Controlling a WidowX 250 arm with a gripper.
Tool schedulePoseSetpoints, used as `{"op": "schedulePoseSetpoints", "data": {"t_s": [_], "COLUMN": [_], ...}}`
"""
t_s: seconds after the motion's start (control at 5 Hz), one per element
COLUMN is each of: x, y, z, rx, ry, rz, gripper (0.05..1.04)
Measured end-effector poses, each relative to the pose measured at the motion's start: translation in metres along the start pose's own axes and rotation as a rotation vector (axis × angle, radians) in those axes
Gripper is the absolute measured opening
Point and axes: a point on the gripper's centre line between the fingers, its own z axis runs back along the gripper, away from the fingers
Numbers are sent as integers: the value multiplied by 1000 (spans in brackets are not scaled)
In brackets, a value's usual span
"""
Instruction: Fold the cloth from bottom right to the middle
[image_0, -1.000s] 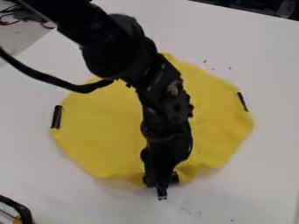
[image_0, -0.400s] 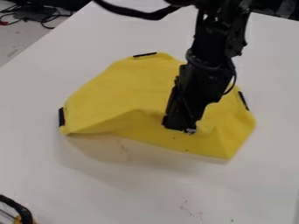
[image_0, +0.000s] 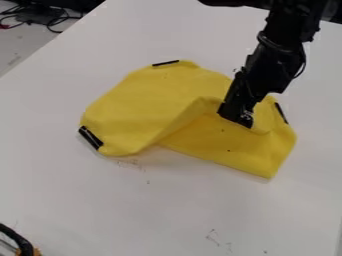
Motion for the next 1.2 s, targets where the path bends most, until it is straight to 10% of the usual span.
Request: {"op": "schedulePoseSetpoints", "data": {"t_s": [0.8,1.2], "x": [20,3], "y": [58,46], "z": [-28,-22], "rx": [29,170], "ry": [-171,-350], "rz": [-209,-159], "gripper": [99,531]}}
